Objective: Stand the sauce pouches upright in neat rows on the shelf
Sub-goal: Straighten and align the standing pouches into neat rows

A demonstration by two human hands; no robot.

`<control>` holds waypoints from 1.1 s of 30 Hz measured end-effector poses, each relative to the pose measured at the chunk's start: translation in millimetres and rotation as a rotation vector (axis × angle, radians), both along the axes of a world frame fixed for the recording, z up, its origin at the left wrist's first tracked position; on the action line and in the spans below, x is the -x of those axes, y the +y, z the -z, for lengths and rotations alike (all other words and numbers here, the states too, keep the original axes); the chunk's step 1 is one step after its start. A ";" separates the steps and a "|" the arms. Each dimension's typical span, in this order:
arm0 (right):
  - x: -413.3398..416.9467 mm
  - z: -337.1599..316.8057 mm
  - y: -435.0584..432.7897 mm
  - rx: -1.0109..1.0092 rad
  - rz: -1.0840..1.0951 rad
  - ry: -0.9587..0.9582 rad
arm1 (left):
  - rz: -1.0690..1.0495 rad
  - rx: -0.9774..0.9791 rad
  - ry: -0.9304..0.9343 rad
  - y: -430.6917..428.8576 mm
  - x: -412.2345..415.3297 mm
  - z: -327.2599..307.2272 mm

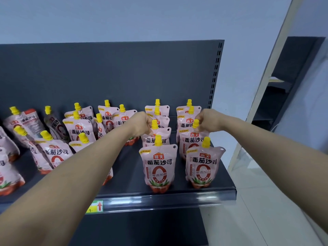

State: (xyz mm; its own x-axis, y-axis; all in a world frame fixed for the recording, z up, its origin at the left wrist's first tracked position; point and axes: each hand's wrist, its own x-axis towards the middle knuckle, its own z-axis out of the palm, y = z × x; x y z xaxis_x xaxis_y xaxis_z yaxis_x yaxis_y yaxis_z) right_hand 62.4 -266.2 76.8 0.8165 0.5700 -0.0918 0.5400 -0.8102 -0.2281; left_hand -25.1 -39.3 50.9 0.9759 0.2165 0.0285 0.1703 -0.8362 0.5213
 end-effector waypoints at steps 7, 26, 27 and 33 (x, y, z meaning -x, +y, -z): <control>2.5 -1.0 0.3 0.044 0.000 -0.012 | 0.001 0.002 -0.014 3.2 -0.6 3.0; 18.5 -3.2 0.4 0.060 0.046 -0.024 | 0.036 -0.012 -0.015 5.3 5.2 6.5; 19.3 -3.1 0.2 0.055 0.047 -0.019 | 0.034 -0.015 -0.017 4.8 5.8 5.8; 23.9 -11.6 1.9 0.046 0.059 -0.034 | 0.030 -0.025 -0.001 7.5 5.7 5.9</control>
State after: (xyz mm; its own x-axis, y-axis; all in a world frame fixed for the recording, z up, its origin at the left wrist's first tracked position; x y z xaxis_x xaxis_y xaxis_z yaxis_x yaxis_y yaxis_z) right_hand 38.4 -264.4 88.4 0.8514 0.5169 -0.0886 0.4980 -0.8498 -0.1726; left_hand -30.8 -31.8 45.0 0.9819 0.1864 0.0341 0.1447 -0.8536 0.5005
